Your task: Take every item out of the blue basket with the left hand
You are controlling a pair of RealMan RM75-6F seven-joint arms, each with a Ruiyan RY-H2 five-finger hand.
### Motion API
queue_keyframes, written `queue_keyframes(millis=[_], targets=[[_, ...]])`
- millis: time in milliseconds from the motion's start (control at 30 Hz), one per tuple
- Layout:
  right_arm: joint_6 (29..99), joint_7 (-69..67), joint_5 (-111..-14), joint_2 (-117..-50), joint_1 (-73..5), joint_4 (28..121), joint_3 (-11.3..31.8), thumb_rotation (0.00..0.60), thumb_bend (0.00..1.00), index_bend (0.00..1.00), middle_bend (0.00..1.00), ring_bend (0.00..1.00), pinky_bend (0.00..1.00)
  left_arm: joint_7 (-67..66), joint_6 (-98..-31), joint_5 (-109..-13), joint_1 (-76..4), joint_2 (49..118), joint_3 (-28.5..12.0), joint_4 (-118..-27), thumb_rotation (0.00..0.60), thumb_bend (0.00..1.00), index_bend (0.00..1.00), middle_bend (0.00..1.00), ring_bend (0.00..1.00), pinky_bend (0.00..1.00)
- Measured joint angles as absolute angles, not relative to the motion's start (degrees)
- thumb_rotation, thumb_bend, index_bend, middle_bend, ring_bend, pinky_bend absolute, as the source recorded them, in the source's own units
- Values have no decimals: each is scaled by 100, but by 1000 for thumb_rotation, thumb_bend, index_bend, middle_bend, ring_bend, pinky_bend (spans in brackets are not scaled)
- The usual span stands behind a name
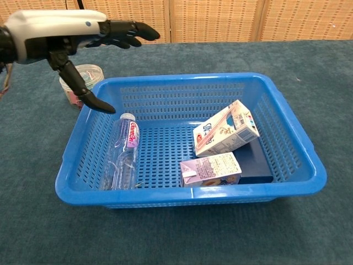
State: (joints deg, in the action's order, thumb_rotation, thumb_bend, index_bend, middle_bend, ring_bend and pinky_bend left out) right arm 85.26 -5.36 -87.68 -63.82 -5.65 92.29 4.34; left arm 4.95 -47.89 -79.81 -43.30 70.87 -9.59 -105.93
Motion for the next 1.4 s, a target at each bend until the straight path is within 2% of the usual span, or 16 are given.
queue_keyframes(millis=[300, 533, 800, 1067, 1167, 1200, 1267, 1333, 1400], targets=[[8461, -635, -8691, -6368, -588, 9179, 459, 600, 0, 0, 0, 0, 0, -716, -4623, -6700, -4981, 8340, -1201, -10457, 600, 110, 0, 0, 0, 0], [8423, -717, -8644, -6351, -604, 9149, 479, 600, 0, 0, 0, 0, 0, -1100, -4654, -6018, -5358, 8958, -1375, -10141, 600, 109, 0, 0, 0, 0], [8327, -835, -8556, -6332, -638, 9101, 506, 600, 0, 0, 0, 0, 0, -1470, -4667, -5192, -5836, 9832, -1497, -9302, 600, 109, 0, 0, 0, 0], [8235, -945, -8461, -6321, -673, 9045, 538, 600, 0, 0, 0, 0, 0, -1506, -4623, -4902, -6092, 10427, -1572, -8669, 600, 109, 0, 0, 0, 2], [8194, -998, -8417, -6312, -685, 9018, 553, 600, 0, 0, 0, 0, 0, -1548, -4661, -4832, -6166, 10639, -1577, -8426, 600, 108, 0, 0, 0, 68], [8186, -1010, -8413, -6311, -689, 9011, 555, 600, 0, 0, 0, 0, 0, -1577, -4689, -4794, -6188, 10702, -1580, -8363, 600, 109, 4, 0, 15, 133], [8179, -1030, -8410, -6308, -693, 9001, 557, 600, 0, 0, 0, 0, 0, -1613, -4756, -4763, -6206, 10774, -1592, -8297, 600, 115, 88, 46, 108, 269], [8182, -1047, -8410, -6306, -693, 8999, 558, 600, 0, 0, 0, 0, 0, -1652, -4902, -4767, -6206, 10864, -1608, -8240, 600, 150, 309, 213, 287, 411], [8185, -1053, -8408, -6305, -690, 8997, 558, 600, 0, 0, 0, 0, 0, -1707, -5103, -4799, -6195, 10977, -1617, -8170, 600, 201, 468, 351, 402, 479]])
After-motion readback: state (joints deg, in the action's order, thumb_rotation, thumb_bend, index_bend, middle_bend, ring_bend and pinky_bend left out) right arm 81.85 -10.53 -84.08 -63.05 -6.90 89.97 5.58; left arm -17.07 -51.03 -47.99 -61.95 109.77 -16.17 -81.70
